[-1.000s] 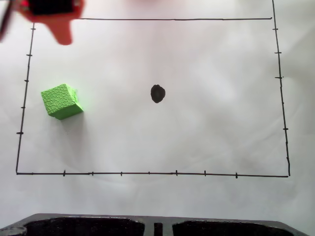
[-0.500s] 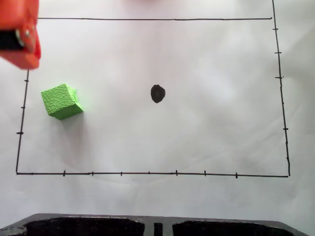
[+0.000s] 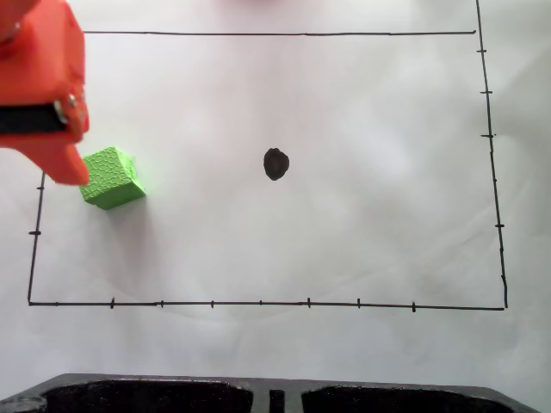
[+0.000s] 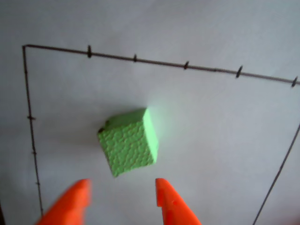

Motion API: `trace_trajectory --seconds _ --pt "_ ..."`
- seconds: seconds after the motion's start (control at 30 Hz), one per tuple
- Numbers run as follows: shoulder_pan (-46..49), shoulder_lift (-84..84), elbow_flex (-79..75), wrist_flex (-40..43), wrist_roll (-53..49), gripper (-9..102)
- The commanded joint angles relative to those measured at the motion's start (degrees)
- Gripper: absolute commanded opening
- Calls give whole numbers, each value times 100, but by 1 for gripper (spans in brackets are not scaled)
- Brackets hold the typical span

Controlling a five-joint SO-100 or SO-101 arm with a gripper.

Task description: Grasp the colored block, Place it on the black dot, and then return the arm to the default position.

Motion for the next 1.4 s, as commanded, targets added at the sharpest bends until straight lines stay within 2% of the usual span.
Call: trace_trajectory --seconds 0.0,0.27,0.5,1.37 --pt "62 -70 -237 -9 -220 25" --pt "0 -422 -246 70 -976 27" --pt "-123 -721 -404 -44 -1248 32" --pt "-44 -1679 -791 -352 -1424 37"
